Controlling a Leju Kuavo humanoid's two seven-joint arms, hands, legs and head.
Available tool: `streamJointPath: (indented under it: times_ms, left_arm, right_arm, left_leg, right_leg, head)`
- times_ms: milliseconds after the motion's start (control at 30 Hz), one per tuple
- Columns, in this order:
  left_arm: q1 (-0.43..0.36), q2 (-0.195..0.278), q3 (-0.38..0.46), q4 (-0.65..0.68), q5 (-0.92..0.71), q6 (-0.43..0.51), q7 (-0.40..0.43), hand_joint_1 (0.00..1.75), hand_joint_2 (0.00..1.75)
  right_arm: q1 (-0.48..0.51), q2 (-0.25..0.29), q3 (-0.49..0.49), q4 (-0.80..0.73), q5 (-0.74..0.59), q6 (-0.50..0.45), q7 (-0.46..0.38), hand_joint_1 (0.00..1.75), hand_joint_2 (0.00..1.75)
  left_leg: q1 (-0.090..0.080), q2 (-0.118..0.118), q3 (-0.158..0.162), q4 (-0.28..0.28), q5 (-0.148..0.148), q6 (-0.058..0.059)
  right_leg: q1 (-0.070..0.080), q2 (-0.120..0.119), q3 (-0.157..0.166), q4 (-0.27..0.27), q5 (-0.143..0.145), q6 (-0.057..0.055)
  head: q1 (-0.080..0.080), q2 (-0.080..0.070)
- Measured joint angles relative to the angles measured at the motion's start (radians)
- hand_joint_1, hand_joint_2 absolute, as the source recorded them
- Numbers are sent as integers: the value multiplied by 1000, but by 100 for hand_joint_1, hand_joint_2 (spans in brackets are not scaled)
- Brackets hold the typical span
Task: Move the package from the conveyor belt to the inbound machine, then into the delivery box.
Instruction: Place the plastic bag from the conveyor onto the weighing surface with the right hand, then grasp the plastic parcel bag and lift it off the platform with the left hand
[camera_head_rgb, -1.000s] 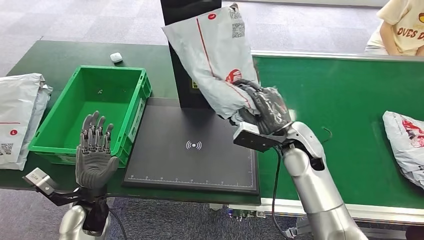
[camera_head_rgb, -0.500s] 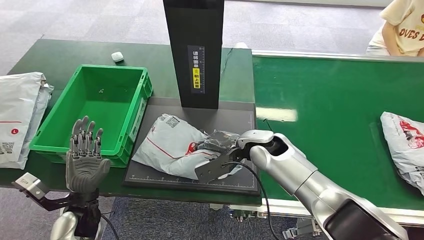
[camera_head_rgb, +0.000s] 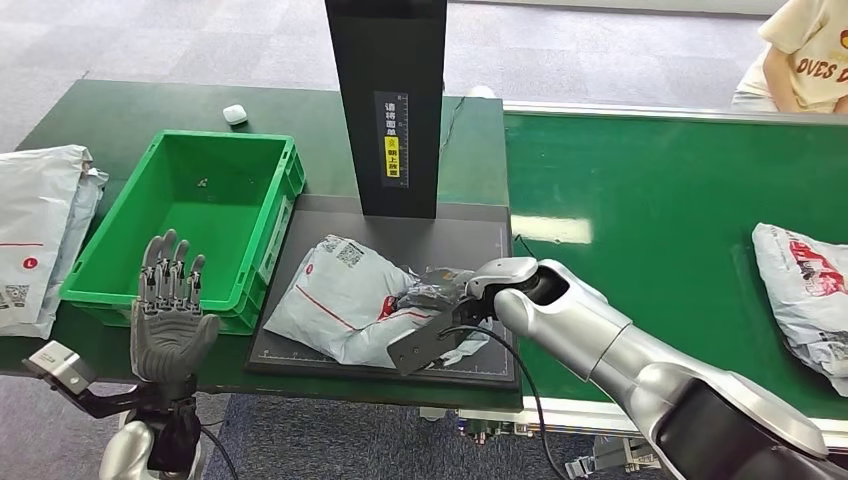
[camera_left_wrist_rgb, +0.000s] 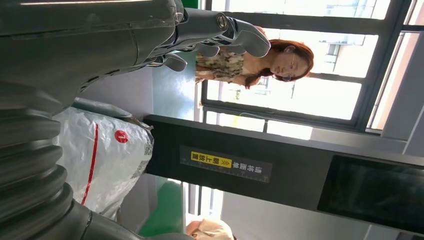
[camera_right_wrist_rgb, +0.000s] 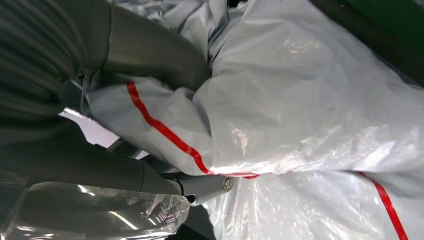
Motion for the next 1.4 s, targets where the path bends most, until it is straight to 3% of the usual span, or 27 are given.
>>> streamJointPath:
  times_ms: [233, 400, 633, 833, 1000, 1400]
  left_arm:
    - [15, 7, -8, 0, -1, 6, -24, 0, 175]
    - [12, 7, -10, 0, -1, 6, -26, 0, 175]
    - [5, 7, -14, 4, -2, 3, -30, 0, 175]
    - [25, 8, -18, 4, -14, 1, -42, 0, 175]
    - [32, 7, -36, -9, -48, 3, -34, 0, 175]
    - [31, 7, -66, -37, -120, 1, -11, 0, 175]
  right_arm:
    - [45, -14, -49, -13, -15, -397, -8, 0, 175]
    - [79, 2, -154, -43, -21, -535, -7, 0, 175]
    - [148, 11, -266, -81, -85, -580, -69, 0, 175]
    - [208, 32, -435, -156, -374, -524, -167, 0, 175]
    - [236, 73, -584, -243, -607, -476, -200, 0, 175]
    - [403, 135, -835, -476, -719, -481, -215, 0, 175]
  left_leg:
    - [0, 0, -1, 0, 0, 0]
    - [0, 0, -1, 0, 0, 0]
    - [0, 0, -1, 0, 0, 0]
    - [0, 0, -2, 0, 0, 0]
    - [0, 0, -2, 0, 0, 0]
    - [0, 0, -2, 0, 0, 0]
  right_leg:
    - [0, 0, 0, 0, 0, 0]
    - [0, 0, -1, 0, 0, 0]
    - [0, 0, -1, 0, 0, 0]
    - [0, 0, -1, 0, 0, 0]
    - [0, 0, -2, 0, 0, 0]
    - [0, 0, -2, 0, 0, 0]
  head:
    - [0, 0]
    - [0, 0]
    - [0, 0]
    - [0, 0]
    - [0, 0]
    - [0, 0]
